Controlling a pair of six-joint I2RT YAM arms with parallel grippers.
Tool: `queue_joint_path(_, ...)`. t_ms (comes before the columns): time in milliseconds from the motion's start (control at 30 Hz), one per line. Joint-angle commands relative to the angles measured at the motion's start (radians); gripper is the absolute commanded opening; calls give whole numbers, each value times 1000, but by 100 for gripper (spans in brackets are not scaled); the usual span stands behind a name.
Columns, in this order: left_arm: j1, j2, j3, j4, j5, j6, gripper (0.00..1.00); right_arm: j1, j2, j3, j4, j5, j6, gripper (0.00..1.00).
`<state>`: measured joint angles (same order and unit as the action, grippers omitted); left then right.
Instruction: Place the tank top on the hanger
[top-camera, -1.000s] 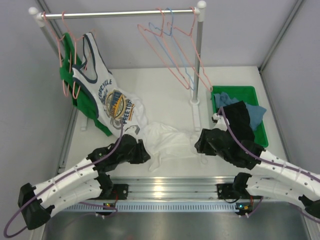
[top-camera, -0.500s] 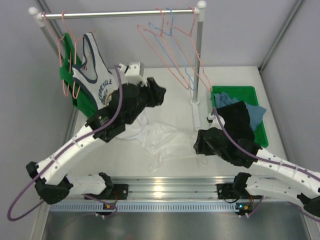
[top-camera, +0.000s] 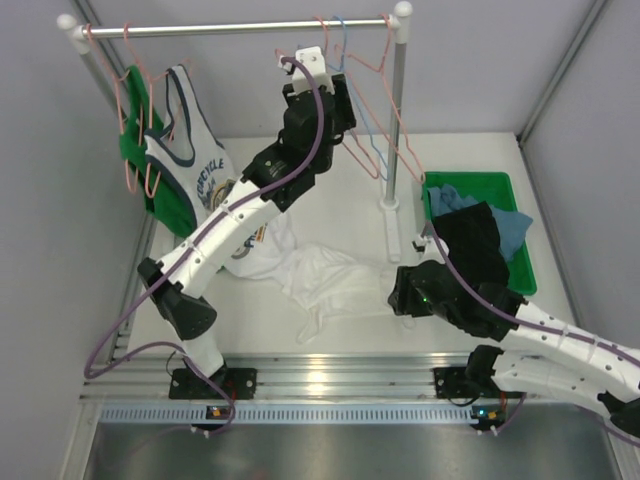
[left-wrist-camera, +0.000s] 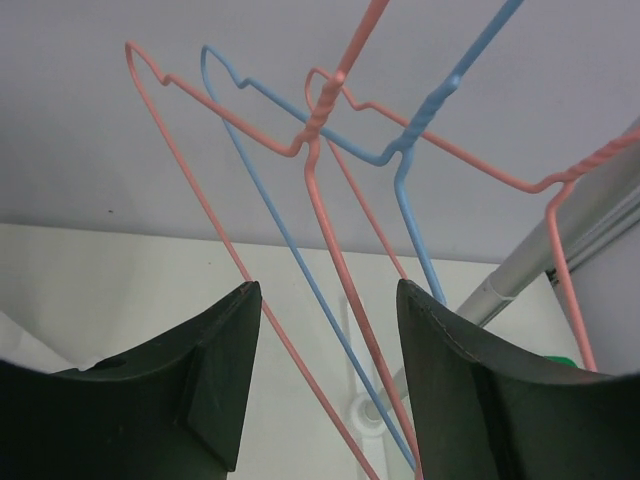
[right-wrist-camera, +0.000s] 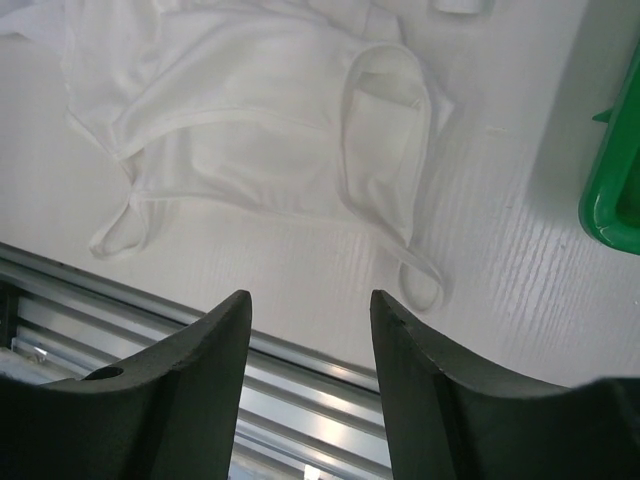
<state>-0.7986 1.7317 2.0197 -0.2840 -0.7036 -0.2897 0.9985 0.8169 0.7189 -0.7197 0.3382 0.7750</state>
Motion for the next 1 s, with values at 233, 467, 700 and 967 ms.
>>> queue_joint_path(233,52,26,57,16,-10,46,60,-9,-62,-7,5,12,-20,51)
queue_joint_path(467,55,-20,-6,3,-20,64,52,-9,-50,-16,26,4,-14,51)
queue_joint_path(700,76,-49,-35,-21,-19,78,43,-11,-42,-18,32,-2,-10,51)
queue_joint_path(967,104,-83,-72,-35,-2,81,39,-9,-36,-22,37,-1,-11,51)
